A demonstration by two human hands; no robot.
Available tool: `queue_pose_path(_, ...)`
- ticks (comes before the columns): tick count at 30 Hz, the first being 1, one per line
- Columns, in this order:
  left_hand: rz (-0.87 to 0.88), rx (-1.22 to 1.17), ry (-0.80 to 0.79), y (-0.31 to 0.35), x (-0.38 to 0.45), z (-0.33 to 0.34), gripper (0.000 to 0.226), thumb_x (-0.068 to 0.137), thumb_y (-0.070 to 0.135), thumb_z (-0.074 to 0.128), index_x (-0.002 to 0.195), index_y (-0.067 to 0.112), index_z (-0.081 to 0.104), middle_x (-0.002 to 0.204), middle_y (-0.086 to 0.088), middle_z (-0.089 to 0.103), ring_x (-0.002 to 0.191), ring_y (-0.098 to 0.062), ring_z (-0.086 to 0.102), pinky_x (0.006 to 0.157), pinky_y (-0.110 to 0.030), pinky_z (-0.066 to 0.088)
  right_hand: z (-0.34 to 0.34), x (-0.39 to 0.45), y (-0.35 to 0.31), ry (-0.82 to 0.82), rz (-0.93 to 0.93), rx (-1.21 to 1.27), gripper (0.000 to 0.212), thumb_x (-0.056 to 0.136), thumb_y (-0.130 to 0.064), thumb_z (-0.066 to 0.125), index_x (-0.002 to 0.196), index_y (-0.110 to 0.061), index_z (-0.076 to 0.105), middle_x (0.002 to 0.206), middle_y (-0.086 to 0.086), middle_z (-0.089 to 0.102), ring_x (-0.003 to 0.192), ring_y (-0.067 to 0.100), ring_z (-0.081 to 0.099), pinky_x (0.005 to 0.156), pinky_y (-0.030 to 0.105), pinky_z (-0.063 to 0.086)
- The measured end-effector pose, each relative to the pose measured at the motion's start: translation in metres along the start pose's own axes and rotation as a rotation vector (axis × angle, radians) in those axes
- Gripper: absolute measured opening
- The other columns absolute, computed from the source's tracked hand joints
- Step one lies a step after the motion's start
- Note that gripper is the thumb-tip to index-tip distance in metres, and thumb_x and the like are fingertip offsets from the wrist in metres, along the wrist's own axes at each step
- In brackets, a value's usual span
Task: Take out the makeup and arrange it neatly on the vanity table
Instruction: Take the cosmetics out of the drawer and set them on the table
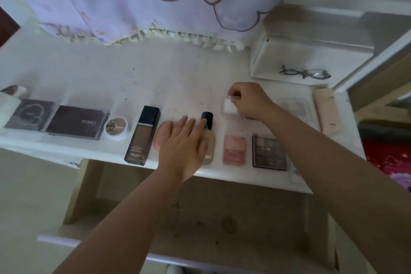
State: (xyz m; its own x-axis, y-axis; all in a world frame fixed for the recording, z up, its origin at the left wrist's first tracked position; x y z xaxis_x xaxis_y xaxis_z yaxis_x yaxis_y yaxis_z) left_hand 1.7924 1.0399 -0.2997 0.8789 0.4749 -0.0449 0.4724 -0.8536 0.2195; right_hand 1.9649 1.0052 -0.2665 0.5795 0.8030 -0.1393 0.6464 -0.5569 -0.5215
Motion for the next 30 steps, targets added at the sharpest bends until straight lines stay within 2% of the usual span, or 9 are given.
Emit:
queue_pose_path(3,-0.005,-0.026,0.018,-0.001,0.000,-0.001,0.057,0.091,0.039,0.015,0.145,0.022,0.024,0.150,-0.002,0.032,0.143,-0.020,0.017,0.111,-0.034,0.001,0.013,0.010,0.004,-0.031,-0.014,-0.070,0.029,0.089,-0.001,0.045,0.114,-0.001,0.059,0.119,0.017,0.059,0.111,0.029,0.053,0.090,0.026,0.037)
queue_pose_path(8,0.011,-0.005,0.004,0.001,-0.001,0.000,0.068,0.085,0.046,0.000,0.145,0.023,0.025,0.149,0.000,0.033,0.142,-0.019,0.018,0.113,-0.036,0.005,0.025,0.006,0.009,0.048,-0.070,-0.279,0.028,0.089,-0.006,0.042,0.112,-0.005,0.059,0.114,0.017,0.057,0.104,0.033,0.050,0.088,0.038,0.039)
queue_pose_path(12,0.019,-0.019,0.017,0.001,-0.001,-0.005,0.049,0.098,0.036,0.024,0.144,0.020,0.026,0.150,-0.005,0.030,0.143,-0.021,0.017,0.112,-0.035,0.004,0.015,-0.014,-0.003,0.203,-0.116,-0.317,0.029,0.089,-0.006,0.043,0.114,-0.001,0.056,0.114,0.018,0.055,0.103,0.032,0.050,0.088,0.038,0.037)
queue_pose_path(15,0.074,-0.078,0.113,0.007,-0.013,-0.023,0.052,0.095,0.037,0.026,0.136,0.009,0.042,0.141,-0.016,0.043,0.136,-0.033,0.031,0.111,-0.045,0.020,0.005,-0.067,-0.027,0.372,-0.235,-0.188,0.025,0.085,-0.005,0.048,0.103,0.007,0.060,0.102,0.024,0.061,0.093,0.037,0.057,0.084,0.042,0.045)
queue_pose_path(18,0.235,-0.085,0.236,0.013,-0.053,-0.027,0.053,0.094,0.039,0.032,0.126,0.002,0.052,0.130,-0.025,0.051,0.128,-0.042,0.039,0.105,-0.053,0.028,0.015,-0.149,-0.035,0.483,-0.287,-0.128,0.025,0.084,-0.012,0.050,0.094,0.006,0.065,0.092,0.023,0.065,0.086,0.033,0.060,0.078,0.038,0.050)
queue_pose_path(21,0.395,-0.029,0.172,0.009,-0.114,0.001,0.058,0.095,0.052,0.023,0.130,0.009,0.040,0.132,-0.025,0.049,0.130,-0.038,0.036,0.109,-0.048,0.025,0.054,-0.228,-0.025,0.392,-0.299,-0.103,0.036,0.090,-0.026,0.047,0.095,0.004,0.066,0.090,0.020,0.066,0.092,0.024,0.052,0.084,0.037,0.045)
queue_pose_path(23,0.404,-0.016,0.067,-0.004,-0.153,0.025,0.064,0.091,0.060,0.022,0.129,0.010,0.037,0.132,-0.024,0.049,0.130,-0.034,0.031,0.109,-0.047,0.023,0.090,-0.269,-0.016,0.236,-0.322,-0.201,0.042,0.089,-0.039,0.049,0.099,-0.001,0.066,0.089,0.017,0.068,0.089,0.025,0.054,0.082,0.038,0.046)
queue_pose_path(27,0.255,0.119,-0.120,-0.049,-0.197,0.059,0.080,0.085,0.071,0.016,0.128,0.006,0.036,0.130,-0.025,0.052,0.127,-0.036,0.036,0.099,-0.057,0.032,0.141,-0.301,0.014,-0.077,-0.189,-0.394,0.078,0.045,-0.045,0.088,0.108,-0.004,0.065,0.094,0.011,0.069,0.079,0.030,0.067,0.074,0.045,0.053)
queue_pose_path(30,0.159,0.143,-0.183,-0.069,-0.196,0.065,0.077,0.088,0.066,0.015,0.128,0.003,0.036,0.128,-0.029,0.052,0.120,-0.046,0.046,0.096,-0.060,0.034,0.139,-0.295,0.025,-0.002,-0.101,-0.444,0.082,0.038,-0.035,0.092,0.107,-0.002,0.064,0.098,0.018,0.068,0.085,0.034,0.067,0.077,0.053,0.051)
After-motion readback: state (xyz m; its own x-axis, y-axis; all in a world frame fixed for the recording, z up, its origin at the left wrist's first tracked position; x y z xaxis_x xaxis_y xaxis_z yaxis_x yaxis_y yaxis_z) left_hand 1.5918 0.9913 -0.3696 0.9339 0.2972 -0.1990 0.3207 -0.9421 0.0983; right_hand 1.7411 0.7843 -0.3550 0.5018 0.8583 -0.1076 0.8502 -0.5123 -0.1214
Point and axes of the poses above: each hand's wrist, its own x-axis towards the middle knuckle, its own z-axis out of the palm, y = z × x, the point moved 8 cm from there along x, towards the middle knuckle
